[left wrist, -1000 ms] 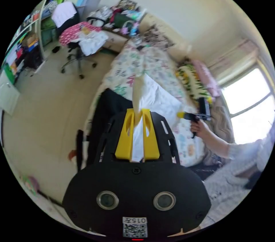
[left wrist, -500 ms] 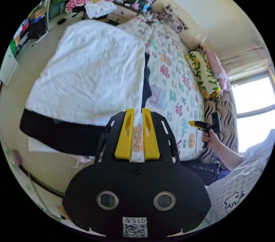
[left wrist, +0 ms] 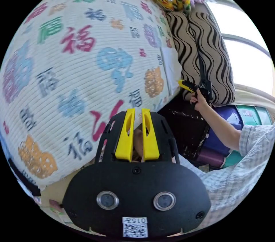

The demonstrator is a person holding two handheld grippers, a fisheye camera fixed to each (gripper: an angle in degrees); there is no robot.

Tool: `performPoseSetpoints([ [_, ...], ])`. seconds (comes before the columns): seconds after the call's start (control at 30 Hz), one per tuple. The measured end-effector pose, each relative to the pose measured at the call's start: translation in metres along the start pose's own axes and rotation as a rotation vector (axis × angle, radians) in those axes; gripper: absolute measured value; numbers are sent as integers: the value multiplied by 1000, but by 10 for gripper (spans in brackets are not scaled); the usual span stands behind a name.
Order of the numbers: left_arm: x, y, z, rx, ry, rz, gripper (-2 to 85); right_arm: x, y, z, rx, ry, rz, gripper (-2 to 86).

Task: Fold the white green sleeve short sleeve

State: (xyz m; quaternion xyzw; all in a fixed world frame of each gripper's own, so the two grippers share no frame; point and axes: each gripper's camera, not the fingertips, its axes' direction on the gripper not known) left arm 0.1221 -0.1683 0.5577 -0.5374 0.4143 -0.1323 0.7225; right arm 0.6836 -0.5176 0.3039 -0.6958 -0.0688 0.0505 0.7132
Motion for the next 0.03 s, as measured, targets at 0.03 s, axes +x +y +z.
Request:
performPoseSetpoints([
  [0.03, 11, -13, 13, -15, 13, 10, 43, 26, -14, -8, 37, -13, 45, 60],
])
